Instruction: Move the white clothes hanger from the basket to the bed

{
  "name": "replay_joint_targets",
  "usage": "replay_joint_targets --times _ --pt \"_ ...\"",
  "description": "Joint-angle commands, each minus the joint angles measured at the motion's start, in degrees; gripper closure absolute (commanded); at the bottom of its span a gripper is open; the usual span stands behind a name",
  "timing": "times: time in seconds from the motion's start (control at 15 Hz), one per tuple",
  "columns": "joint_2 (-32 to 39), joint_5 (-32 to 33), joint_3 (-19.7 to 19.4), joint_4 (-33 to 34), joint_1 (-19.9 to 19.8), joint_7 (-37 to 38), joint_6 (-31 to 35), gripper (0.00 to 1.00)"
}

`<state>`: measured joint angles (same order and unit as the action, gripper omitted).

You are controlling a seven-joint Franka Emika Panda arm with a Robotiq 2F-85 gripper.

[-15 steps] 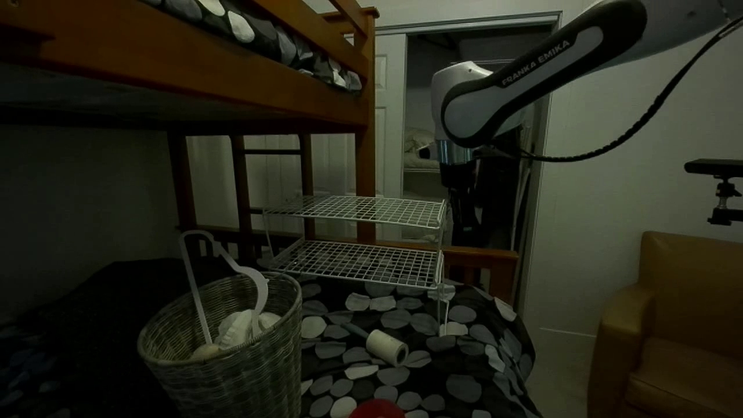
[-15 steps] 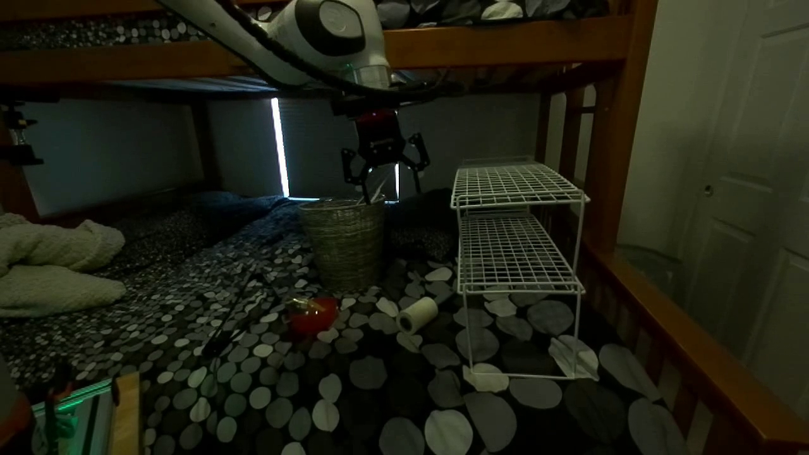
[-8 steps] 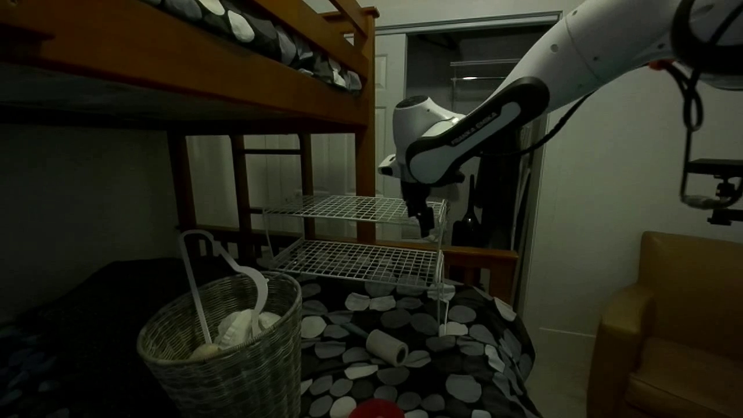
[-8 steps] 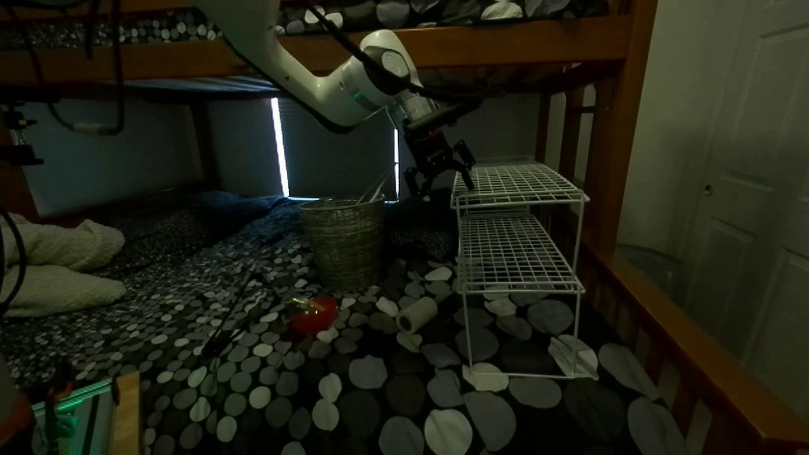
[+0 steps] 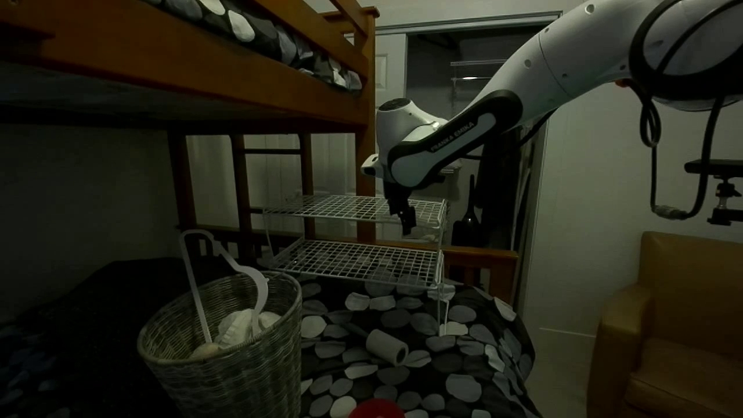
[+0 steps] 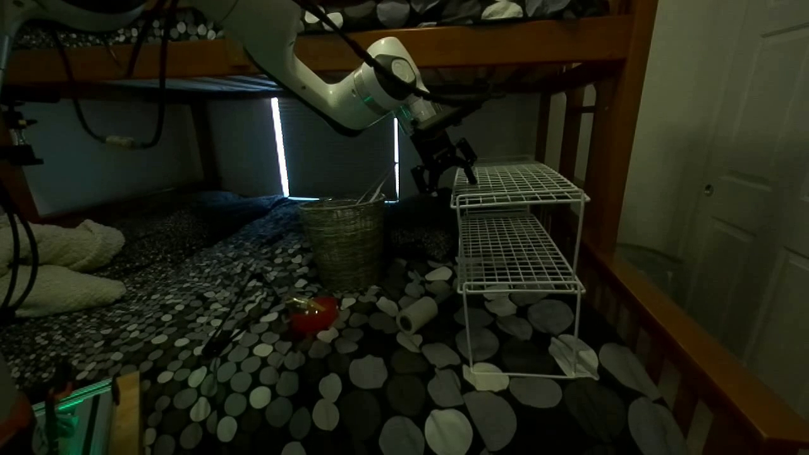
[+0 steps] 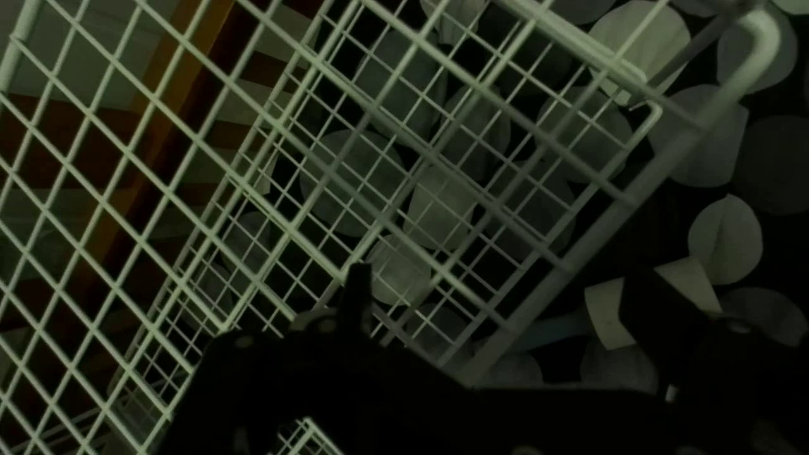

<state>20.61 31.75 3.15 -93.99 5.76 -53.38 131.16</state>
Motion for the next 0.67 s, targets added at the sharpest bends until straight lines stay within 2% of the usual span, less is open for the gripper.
replay_joint_targets --times 0.0,0.2,0.47,0.6 --pt "0.01 -0.04 0.09 0.17 -0.03 -0.06 -0.18 0.00" --pt "-0.69 -0.36 1.34 -0.66 1.00 1.73 3.60 0.00" --pt "-2.16 -0.72 4.07 -2.38 2.52 0.48 11.69 0.00" --pt "-2.65 -4.67 6.32 -3.87 1.77 -2.17 15.34 0.00"
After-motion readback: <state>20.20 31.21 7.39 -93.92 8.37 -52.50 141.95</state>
